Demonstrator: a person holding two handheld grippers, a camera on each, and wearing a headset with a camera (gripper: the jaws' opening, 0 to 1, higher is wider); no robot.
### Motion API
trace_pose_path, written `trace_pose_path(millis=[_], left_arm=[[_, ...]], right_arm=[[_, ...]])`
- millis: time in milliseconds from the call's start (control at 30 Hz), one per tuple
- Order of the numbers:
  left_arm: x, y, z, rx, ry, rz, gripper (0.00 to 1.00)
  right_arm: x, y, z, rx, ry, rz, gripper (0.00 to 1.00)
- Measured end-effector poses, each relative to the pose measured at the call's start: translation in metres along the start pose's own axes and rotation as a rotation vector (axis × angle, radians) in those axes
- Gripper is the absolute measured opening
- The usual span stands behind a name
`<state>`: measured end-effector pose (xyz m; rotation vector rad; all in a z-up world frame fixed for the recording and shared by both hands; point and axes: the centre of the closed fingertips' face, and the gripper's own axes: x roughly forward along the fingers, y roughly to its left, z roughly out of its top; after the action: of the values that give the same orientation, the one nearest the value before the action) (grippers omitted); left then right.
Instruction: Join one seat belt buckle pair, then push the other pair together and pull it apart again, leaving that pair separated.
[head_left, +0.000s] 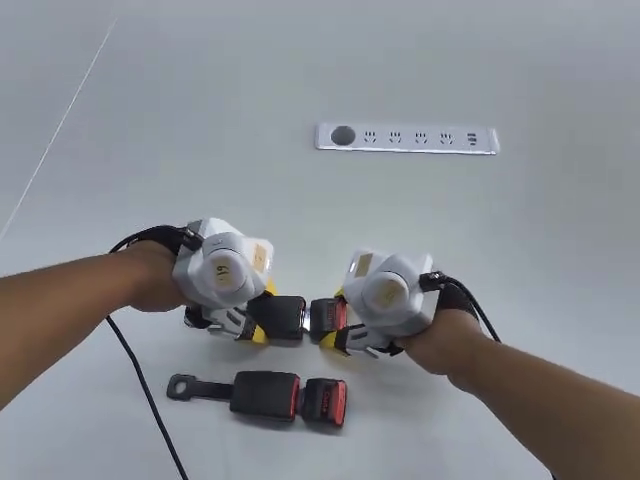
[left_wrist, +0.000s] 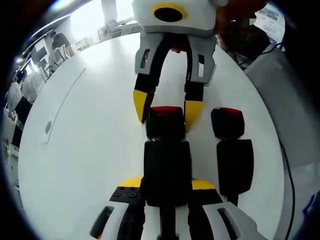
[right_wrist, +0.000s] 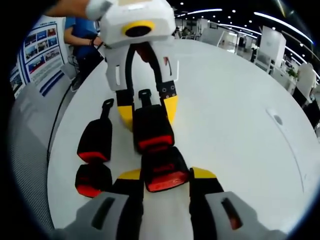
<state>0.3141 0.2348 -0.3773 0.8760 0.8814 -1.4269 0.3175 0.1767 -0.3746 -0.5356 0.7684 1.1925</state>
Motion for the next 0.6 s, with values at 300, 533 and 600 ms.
trace_pose_path(millis=[300,533,600], left_arm=[[0.0000,-0.0001,0.0001,-0.012,0.004,0.006,0.33],[-0.0003,-0.0005,0.0008,-0.019,0.004,0.010,0.33],[-0.0003,-0.0006,0.0007,-0.016,0.008,0.010,0.33]], right_arm=[[-0.0005,0.0002,-0.0003,0.001,0.010,-0.007,0.34],[-0.0004,0.0002,-0.0010,0.002,0.016,-0.014,0.35],[-0.0012,0.0007,-0.0008,-0.002,0.016,-0.013,0.35]])
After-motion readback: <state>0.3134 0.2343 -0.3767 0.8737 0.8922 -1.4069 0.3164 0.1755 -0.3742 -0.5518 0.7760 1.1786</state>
